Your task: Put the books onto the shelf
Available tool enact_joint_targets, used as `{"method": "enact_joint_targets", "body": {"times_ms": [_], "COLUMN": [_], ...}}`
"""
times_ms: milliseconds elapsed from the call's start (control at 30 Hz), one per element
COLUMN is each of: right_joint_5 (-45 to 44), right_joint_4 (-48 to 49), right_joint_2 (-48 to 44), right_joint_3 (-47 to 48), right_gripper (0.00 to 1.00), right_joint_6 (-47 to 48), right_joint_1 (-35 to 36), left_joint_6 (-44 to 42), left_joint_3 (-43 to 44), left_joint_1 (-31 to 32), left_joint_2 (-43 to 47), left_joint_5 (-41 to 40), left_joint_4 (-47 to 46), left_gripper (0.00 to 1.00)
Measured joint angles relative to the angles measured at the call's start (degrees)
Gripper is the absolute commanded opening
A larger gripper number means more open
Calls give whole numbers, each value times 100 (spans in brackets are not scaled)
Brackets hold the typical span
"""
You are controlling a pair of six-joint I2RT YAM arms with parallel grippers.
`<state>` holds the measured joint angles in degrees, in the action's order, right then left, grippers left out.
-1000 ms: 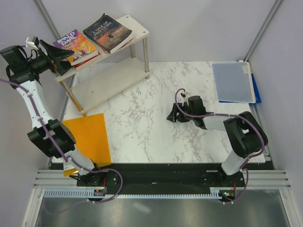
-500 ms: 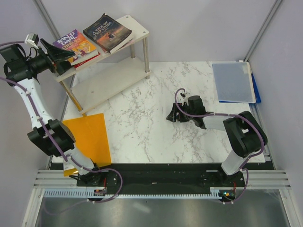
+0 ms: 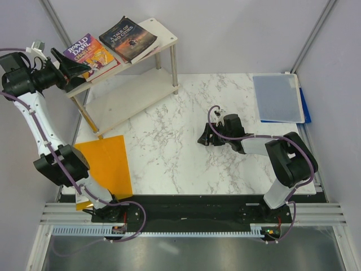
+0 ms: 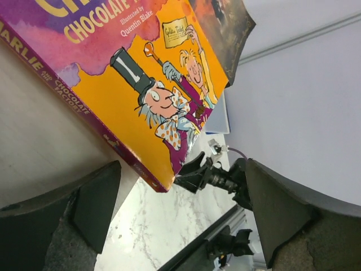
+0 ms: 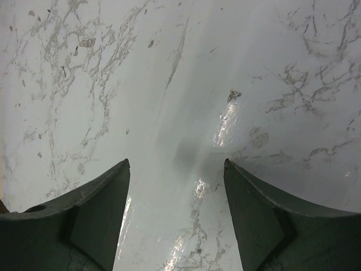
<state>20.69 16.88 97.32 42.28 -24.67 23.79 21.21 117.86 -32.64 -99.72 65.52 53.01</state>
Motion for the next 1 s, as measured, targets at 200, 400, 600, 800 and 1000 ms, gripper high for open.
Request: {"method": "enact_joint_targets", "body": {"times_ms": [200,400,600,800,1000], "right_joint_5": [26,26,22,20,20], "right_joint_4": [33,37,44,44,44], "right_joint_2": [17,20,20,20,20], "right_joint_3": [2,2,2,2,2], "right_gripper": [75,75,75,75,75], "right_joint_6": [-13,-13,-13,-11,-11], "right_joint_1": [2,2,11,11,11], "left_joint_6": [-293,-376,-334,-48,310], "left_joint_3": [68,74,-160,-341,-518], "left_joint_1": [76,142,151,149,151], "left_joint_2": [11,90,310,455,479], "left_joint_5": [-380,-667,-1108,-1832,-2260], "left_joint_4": [195,216,-114,-568,-1084], "left_gripper": [100,100,100,100,100]}}
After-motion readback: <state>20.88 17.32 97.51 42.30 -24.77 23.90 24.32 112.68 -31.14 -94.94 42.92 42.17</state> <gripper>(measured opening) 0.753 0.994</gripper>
